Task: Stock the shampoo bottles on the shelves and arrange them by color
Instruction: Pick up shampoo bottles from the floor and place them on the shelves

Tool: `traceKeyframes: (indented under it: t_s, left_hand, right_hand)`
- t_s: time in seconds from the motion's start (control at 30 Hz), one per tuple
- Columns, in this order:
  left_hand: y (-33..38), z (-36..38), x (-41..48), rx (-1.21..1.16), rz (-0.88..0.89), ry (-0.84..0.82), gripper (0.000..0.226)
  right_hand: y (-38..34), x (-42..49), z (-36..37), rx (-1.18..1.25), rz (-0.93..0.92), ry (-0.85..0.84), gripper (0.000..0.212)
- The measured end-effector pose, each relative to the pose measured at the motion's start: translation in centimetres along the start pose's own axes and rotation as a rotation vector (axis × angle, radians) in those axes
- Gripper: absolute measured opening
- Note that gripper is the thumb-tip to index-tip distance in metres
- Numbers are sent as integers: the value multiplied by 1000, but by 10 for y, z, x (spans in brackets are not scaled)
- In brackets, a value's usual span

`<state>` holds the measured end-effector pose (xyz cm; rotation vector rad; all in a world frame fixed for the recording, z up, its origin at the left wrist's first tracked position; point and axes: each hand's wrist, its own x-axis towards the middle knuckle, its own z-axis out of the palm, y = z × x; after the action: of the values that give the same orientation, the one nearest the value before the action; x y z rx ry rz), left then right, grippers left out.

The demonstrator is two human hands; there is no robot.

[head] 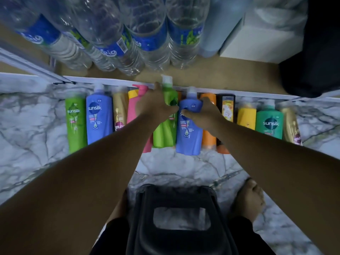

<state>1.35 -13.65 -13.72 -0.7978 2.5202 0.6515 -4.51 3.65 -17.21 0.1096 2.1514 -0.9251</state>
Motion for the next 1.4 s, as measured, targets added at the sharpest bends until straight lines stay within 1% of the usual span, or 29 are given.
traceKeyframes:
  t_s: [0.03, 0.07, 0.13, 0.17, 0.27, 0.33, 0.37, 0.47, 0.63, 0.8, 0.87, 0.97, 1.1, 1.23, 1.4]
  left_hand:
    - [-2, 0, -7, -25, 15, 13, 92]
    - [-5, 1, -15, -67, 37, 22, 89]
    - [-15, -1, -35, -153, 82, 13, 84]
    - [-19, -3, -47, -179, 104, -6, 85]
    - [-31, -7, -91, -253, 160, -64, 89]
    - [-40, -3, -122, -318, 234, -57, 90]
    - [-47, 3, -135, -345, 272, -39, 87]
    - [-65, 22, -163, -327, 292, -77, 76]
    - [-80, 46, -188, -331, 340, -98, 77]
    - [-98, 49, -205, -390, 404, -157, 77]
    - [-107, 46, -207, -422, 382, -185, 78]
    - [-114, 39, -205, -422, 335, -253, 79]
    - [-113, 35, -199, -407, 340, -310, 79]
    - [-110, 38, -200, -433, 309, -314, 78]
    - [-96, 14, -222, -509, 215, -287, 81]
  right_hand:
    - [2, -9, -3, 20, -2, 16, 61]
    - [5, -19, -5, 48, -16, 33, 61]
    - [10, -43, -12, 88, -47, 44, 70]
    - [13, -59, -16, 77, -60, 31, 71]
    - [25, -107, -21, -27, -163, -45, 65]
    - [33, -140, -20, -91, -254, -67, 66]
    - [39, -156, -18, -113, -294, -67, 68]
    - [61, -185, -6, -139, -340, -82, 68]
    - [97, -201, 15, -221, -359, -89, 72]
    - [111, -212, 22, -263, -418, -140, 72]
    - [111, -217, 21, -265, -411, -159, 73]
    - [109, -221, 18, -285, -374, -144, 75]
    - [106, -220, 15, -349, -320, -134, 78]
    - [103, -220, 13, -368, -336, -151, 73]
    - [77, -232, -3, -325, -315, -93, 72]
